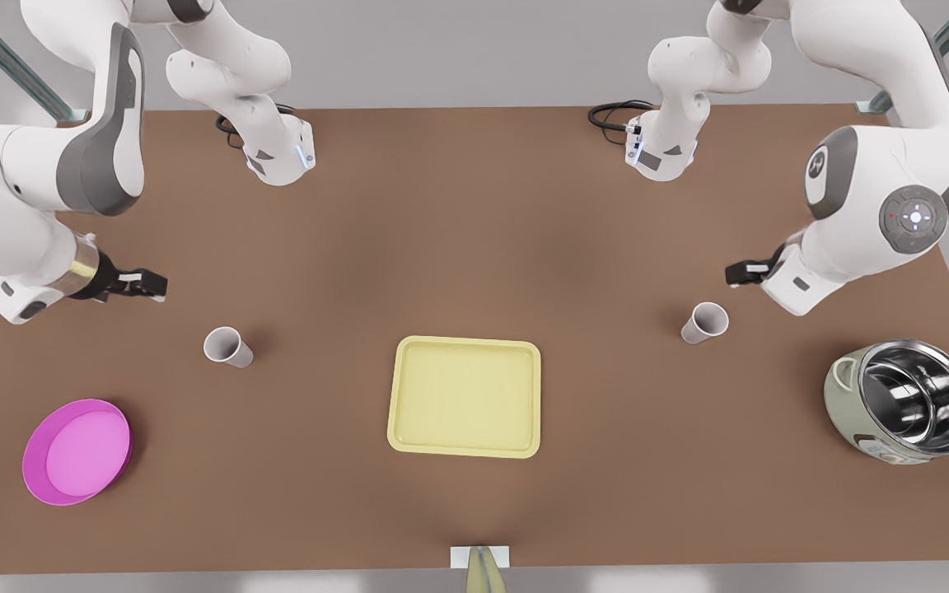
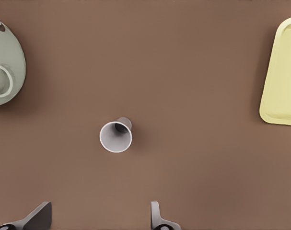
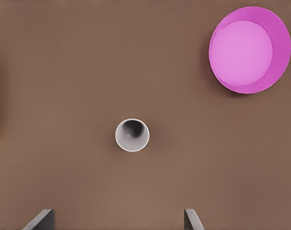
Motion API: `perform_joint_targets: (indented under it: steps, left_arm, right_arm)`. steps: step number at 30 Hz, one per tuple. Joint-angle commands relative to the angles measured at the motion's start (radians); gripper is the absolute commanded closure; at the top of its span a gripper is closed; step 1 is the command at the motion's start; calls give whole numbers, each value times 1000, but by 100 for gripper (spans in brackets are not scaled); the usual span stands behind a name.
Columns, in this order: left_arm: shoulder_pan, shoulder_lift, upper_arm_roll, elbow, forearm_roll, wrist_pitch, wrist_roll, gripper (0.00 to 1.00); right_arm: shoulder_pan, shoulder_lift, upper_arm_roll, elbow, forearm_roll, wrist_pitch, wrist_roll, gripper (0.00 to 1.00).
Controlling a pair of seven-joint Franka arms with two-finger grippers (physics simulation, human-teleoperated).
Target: Use both arms to respectively pick up the white IKEA cups from the middle-left and middle-right positions, then place the white IKEA cups onto the middle-middle tray, ensuring that the cups remain upright and do not tip over
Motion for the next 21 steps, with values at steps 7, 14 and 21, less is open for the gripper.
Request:
perform_joint_targets:
  steps: [7, 14, 21]
  left_arm:
    - [-3, 9, 0, 1, -24, 62, -17, 0]
    - [11, 76, 34, -239, -24, 448, -15, 0]
    - [42, 76, 104, -480, -24, 680, 26, 0]
  right_arm:
    - [-22, 159, -7, -8, -4, 164, -114, 0]
    - [-27, 115, -7, -366, 2, 549, -111, 0]
    - [-71, 161, -7, -507, 25, 771, -111, 0]
